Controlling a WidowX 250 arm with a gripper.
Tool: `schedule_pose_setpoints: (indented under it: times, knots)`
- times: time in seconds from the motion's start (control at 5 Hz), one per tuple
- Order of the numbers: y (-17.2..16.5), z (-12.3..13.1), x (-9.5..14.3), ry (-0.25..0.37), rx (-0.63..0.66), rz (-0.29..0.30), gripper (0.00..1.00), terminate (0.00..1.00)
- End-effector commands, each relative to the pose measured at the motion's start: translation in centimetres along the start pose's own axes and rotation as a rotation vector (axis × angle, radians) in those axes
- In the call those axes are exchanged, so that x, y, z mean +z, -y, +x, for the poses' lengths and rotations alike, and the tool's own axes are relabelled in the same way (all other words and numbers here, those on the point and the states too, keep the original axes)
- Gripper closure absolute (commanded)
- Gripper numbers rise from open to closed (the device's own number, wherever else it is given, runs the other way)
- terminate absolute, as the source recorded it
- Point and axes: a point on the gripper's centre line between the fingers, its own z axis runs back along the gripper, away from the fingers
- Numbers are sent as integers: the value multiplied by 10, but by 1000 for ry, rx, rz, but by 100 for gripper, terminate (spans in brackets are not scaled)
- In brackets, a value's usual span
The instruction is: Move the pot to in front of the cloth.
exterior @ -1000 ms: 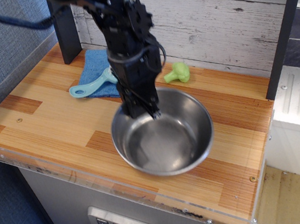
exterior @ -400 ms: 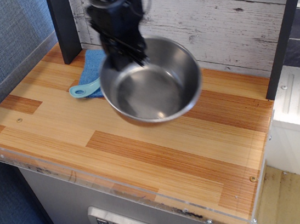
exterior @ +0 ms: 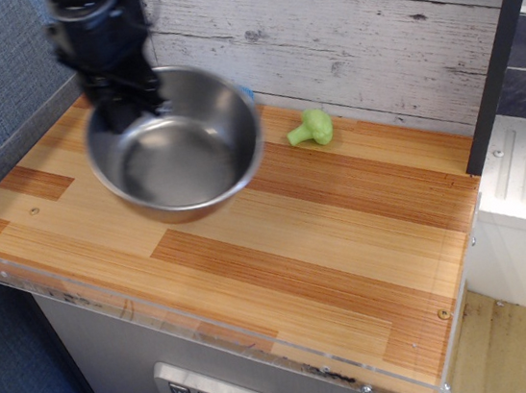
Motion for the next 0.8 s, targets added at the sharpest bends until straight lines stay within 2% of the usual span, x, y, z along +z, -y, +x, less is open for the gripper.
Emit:
schedule_pose_setpoints:
  times: [0.0,0.6]
  knots:
    - [-36,-20,-10,-26,113,8,100,0]
    - [-60,-57,-36,-123,225,-13,100,0]
